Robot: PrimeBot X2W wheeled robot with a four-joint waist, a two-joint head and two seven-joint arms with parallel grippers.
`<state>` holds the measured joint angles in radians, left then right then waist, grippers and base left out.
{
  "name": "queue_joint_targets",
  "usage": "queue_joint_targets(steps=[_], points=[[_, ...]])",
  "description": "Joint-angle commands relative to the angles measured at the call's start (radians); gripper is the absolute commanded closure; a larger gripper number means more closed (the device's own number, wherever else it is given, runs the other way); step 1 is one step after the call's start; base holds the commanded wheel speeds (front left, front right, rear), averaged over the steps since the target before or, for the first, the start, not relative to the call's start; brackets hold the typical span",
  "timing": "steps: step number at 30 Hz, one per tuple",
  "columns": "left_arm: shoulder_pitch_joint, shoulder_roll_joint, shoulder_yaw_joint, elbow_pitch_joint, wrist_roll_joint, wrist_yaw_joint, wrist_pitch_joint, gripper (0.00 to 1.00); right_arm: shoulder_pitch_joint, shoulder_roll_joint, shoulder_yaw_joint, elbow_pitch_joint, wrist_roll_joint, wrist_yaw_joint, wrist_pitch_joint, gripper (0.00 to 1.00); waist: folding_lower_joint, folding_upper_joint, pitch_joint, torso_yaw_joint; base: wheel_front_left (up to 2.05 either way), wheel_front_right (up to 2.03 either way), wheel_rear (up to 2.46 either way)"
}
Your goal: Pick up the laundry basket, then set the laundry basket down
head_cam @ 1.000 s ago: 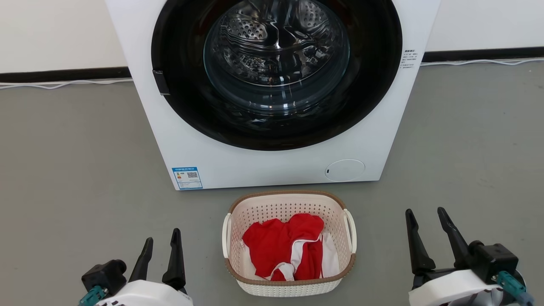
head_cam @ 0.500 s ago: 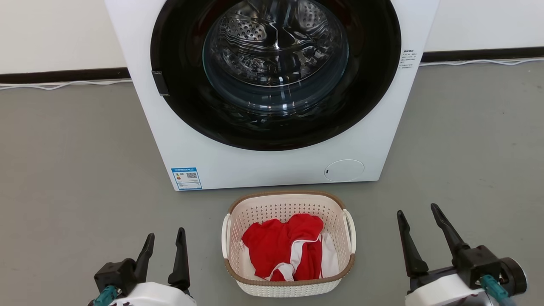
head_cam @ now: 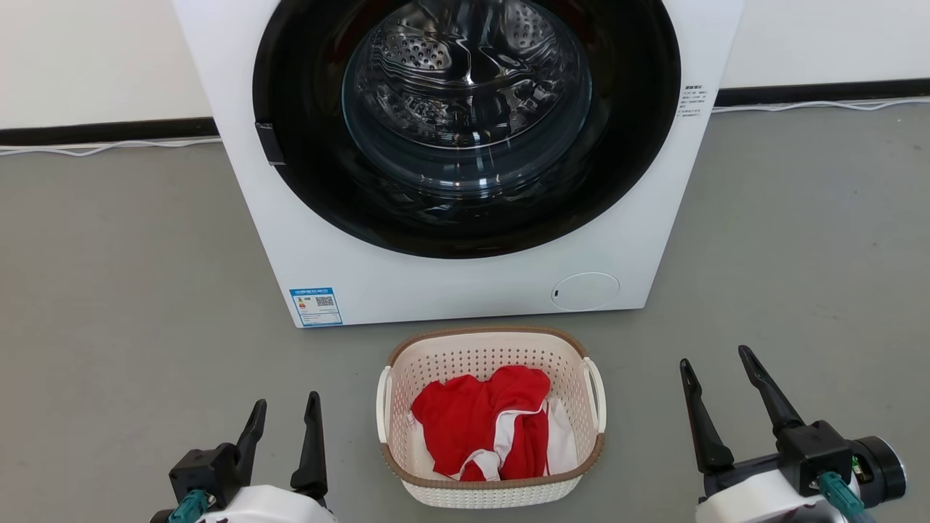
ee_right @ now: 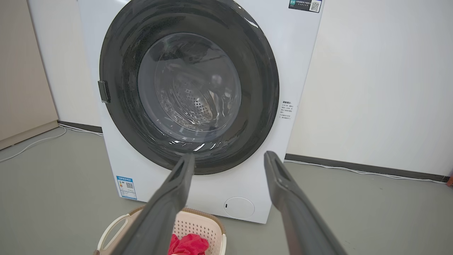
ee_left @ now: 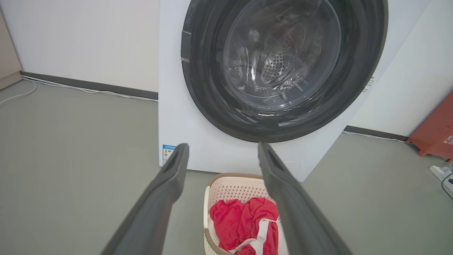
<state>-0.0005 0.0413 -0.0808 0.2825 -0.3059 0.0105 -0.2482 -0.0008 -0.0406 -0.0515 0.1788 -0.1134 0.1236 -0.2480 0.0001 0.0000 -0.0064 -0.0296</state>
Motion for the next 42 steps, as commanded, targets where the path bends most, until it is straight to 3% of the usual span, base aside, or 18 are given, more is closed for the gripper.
queue_joint_targets(steps=[1,12,22,42], points=[[-0.020,0.009,0.029,-0.020,0.011,0.007,-0.014,0.00,-0.019,-0.010,0.022,-0.025,0.005,0.007,-0.014,0.00,0.0000,0.0000,0.001,0.000,0.00,0.00,0.00],[-0.028,0.009,0.020,-0.022,0.013,0.011,-0.014,0.00,-0.026,-0.010,0.013,-0.022,0.038,0.007,-0.014,0.00,0.0000,0.0000,0.023,0.003,0.00,0.00,0.00],[-0.157,0.009,-0.029,0.019,-0.001,0.020,-0.014,0.00,-0.148,-0.010,-0.048,0.059,0.065,0.007,-0.014,0.00,0.0000,0.0000,0.180,0.020,0.00,0.00,0.00],[-0.637,0.009,-0.211,0.409,-0.141,0.033,-0.014,0.00,-0.549,-0.010,-0.075,0.443,0.023,0.007,-0.014,0.00,0.0000,0.0000,0.591,0.021,0.00,0.00,0.00]])
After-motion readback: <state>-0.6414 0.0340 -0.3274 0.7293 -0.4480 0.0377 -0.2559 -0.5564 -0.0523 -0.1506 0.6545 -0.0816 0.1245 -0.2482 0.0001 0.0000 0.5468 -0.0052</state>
